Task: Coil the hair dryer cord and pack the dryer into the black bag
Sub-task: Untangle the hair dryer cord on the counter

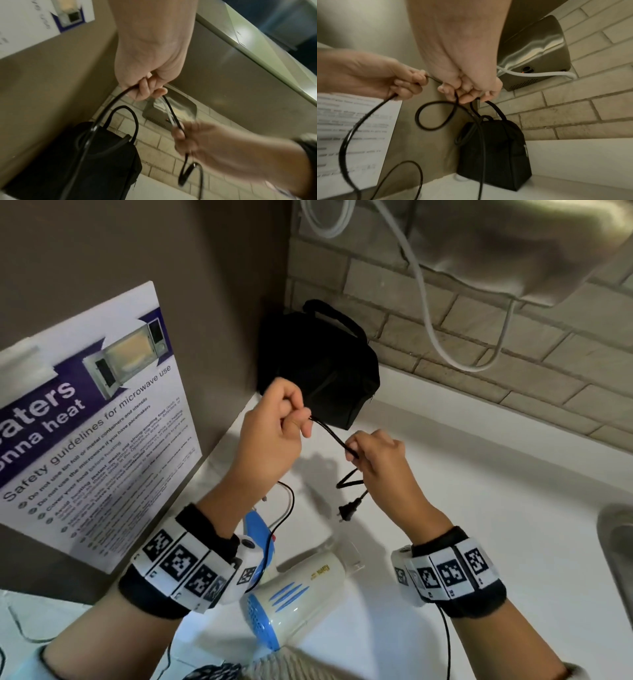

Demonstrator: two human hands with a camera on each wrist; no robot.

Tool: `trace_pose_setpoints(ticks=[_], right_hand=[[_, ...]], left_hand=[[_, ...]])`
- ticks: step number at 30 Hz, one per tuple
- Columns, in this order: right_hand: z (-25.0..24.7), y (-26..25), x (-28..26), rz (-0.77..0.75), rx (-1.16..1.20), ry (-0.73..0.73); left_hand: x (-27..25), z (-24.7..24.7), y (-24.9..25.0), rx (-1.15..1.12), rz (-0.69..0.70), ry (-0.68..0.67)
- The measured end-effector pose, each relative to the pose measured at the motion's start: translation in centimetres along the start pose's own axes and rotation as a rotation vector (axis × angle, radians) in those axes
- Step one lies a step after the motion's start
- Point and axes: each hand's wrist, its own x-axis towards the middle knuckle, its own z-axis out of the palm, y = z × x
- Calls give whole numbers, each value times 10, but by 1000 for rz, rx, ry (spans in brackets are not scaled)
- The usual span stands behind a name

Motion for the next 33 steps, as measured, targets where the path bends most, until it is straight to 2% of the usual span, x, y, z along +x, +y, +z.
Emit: trace_pose_setpoints(ticks=[5, 7, 12, 17, 25, 27, 29, 33], right_hand=[[3, 4, -12, 65, 93, -112], [6, 15, -16, 102, 69, -113], [13, 50, -20, 199, -96, -139], [15, 82, -24, 215, -288, -217], [7, 127, -34, 441, -344, -252], [6, 138, -37, 465, -320, -210], [3, 147, -40, 492, -273, -159], [-7, 154, -42, 718, -118, -136]], left_hand=[[12, -21, -8, -102, -18, 133], [15, -28, -12, -131, -32, 168], [15, -33, -8, -190, -14, 175], [19, -45, -5, -186, -4, 209], [24, -50, -5, -252, -42, 238], [26, -49, -11, -222, -22, 203], [27, -46, -20, -99, 8, 92], [29, -37, -47, 133, -37, -87]])
